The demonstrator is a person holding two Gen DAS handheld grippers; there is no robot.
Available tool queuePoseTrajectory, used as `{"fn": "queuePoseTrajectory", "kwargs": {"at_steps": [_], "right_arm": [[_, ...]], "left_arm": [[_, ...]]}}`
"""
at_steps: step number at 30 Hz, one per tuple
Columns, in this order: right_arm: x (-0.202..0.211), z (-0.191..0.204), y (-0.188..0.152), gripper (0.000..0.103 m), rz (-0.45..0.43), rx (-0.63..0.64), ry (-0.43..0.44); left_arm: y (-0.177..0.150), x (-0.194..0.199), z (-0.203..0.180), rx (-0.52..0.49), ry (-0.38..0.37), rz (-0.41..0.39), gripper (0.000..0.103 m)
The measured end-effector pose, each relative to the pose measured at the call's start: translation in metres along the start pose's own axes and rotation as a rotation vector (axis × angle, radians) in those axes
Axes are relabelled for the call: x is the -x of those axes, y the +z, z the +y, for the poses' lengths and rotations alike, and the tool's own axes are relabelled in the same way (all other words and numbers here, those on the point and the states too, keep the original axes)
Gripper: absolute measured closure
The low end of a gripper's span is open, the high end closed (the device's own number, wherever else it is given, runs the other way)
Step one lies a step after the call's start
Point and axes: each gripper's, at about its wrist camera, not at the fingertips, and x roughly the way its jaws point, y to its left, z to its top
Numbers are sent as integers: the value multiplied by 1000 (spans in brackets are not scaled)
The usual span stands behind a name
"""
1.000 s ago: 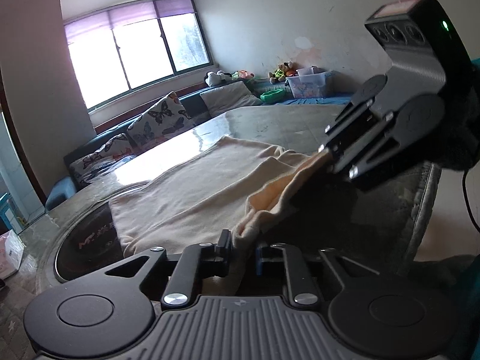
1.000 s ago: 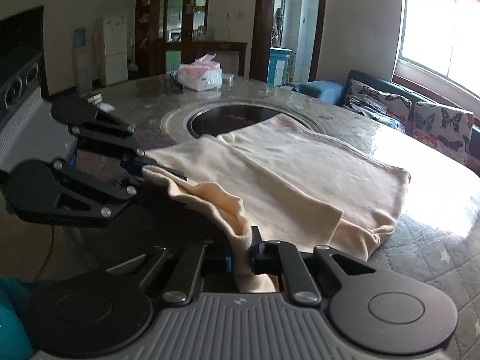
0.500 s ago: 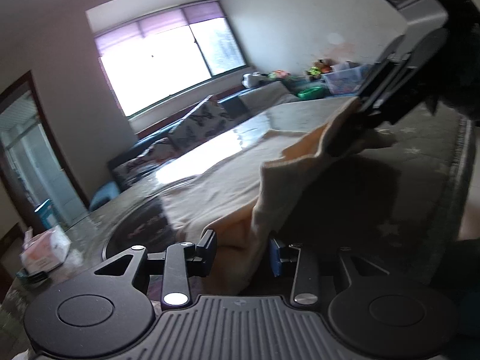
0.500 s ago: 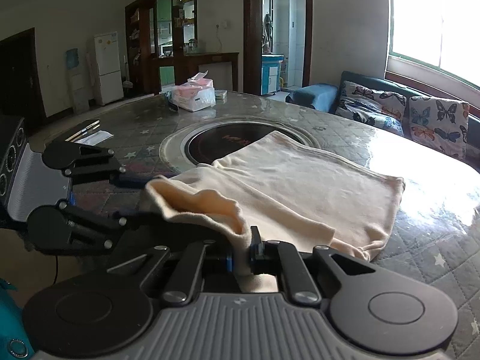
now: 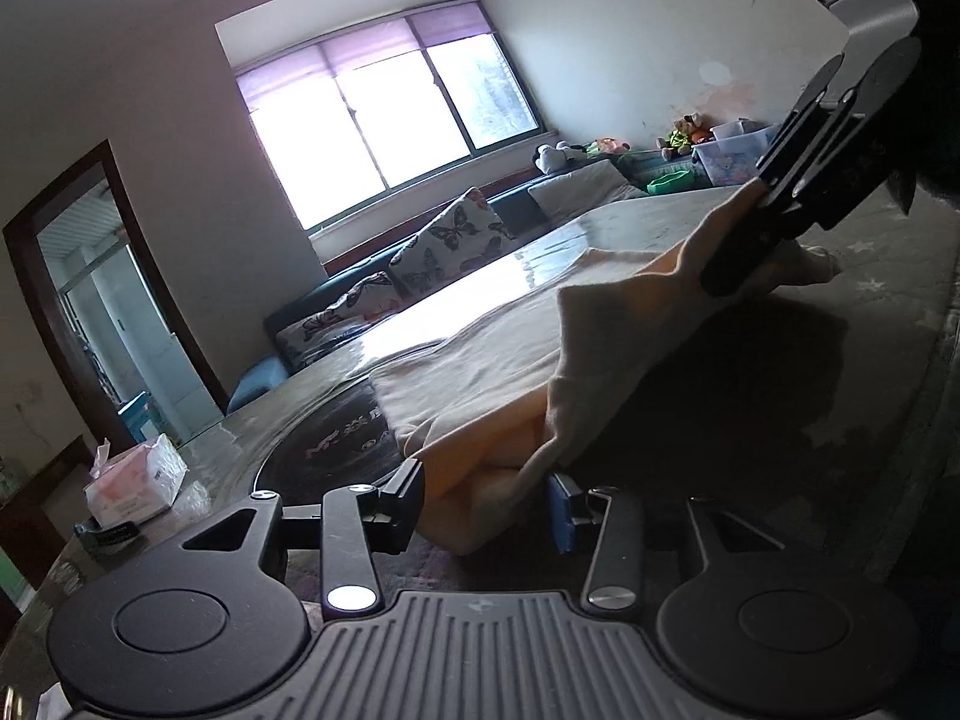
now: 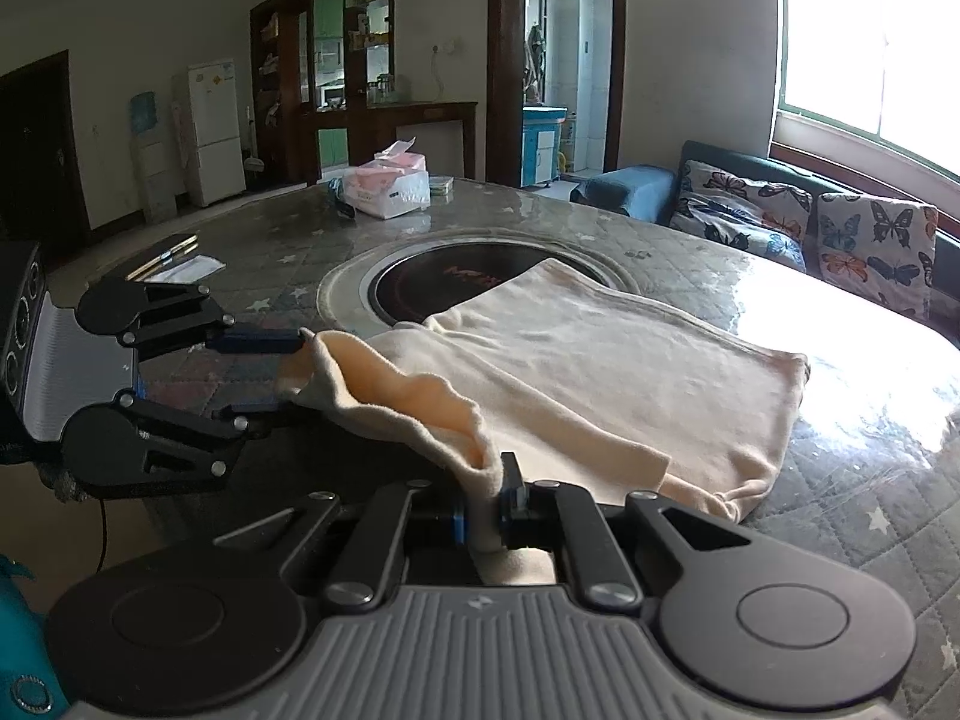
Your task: Fold clothes
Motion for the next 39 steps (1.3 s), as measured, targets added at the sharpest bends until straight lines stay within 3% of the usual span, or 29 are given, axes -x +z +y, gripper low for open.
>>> {"fn": "queuePoseTrajectory", "kwargs": {"at_steps": [5, 9, 12, 13, 14, 15, 17, 25, 33, 39], "right_arm": [[-1, 1, -1, 94, -2, 0, -1], [0, 1, -2, 94, -3, 2, -3], [-1, 2, -2, 94, -3, 4, -3], [-1, 2, -2, 94, -4, 6, -5], [0, 2, -2, 94, -7, 9, -7], [0, 3, -2, 94, -11, 11, -8], [2, 4, -2, 95, -17, 13, -9], [28, 10, -2, 96, -46, 35, 13], [83, 27, 1, 96, -21, 104, 61], [86, 16, 26, 96, -31, 129, 43]], "left_arm": [[1, 2, -4, -30, 42, -14, 55], [0, -1, -3, -49, 64, -22, 47], [-2, -4, -5, -77, 44, -21, 47], [-3, -5, -6, -92, 32, -20, 54], [-3, -6, -7, -105, 22, -19, 75], [-2, -7, -8, -113, 11, -17, 85], [0, -8, -6, -100, -15, -15, 92], [15, 23, 4, -79, -111, -48, 93], [38, 73, 14, -60, -212, -83, 93], [62, 40, 33, -36, -188, -82, 93]]}}
